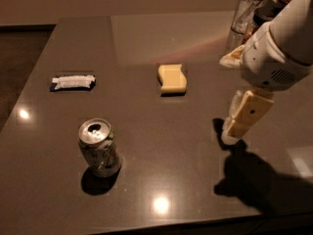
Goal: Knock 7up can over
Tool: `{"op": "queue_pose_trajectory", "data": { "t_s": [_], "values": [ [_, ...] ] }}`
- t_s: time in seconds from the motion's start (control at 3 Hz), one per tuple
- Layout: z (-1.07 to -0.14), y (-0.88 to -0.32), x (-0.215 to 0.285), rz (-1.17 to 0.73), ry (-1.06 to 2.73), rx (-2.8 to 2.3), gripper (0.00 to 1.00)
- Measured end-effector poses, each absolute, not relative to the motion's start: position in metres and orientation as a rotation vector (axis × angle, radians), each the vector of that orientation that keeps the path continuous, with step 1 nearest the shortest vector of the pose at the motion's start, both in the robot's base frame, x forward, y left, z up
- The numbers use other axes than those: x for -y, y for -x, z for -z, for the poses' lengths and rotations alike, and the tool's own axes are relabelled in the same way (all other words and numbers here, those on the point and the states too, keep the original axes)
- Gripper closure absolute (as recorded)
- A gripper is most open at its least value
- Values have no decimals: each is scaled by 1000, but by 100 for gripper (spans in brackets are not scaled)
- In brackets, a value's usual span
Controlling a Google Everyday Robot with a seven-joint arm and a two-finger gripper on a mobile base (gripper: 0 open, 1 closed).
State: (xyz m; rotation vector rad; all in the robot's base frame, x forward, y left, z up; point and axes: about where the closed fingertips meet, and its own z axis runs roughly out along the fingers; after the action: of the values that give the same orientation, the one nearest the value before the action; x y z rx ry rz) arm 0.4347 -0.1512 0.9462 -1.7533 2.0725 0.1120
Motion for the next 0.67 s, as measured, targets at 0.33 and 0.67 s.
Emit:
{"op": "queue_pose_trajectory", "data": {
  "t_s": [0.33,0.67],
  "values": [
    [-939,-425,110,-311,1796,-1976,0],
    [-935,-415,74,-462,1817,-1880,0]
  ]
}}
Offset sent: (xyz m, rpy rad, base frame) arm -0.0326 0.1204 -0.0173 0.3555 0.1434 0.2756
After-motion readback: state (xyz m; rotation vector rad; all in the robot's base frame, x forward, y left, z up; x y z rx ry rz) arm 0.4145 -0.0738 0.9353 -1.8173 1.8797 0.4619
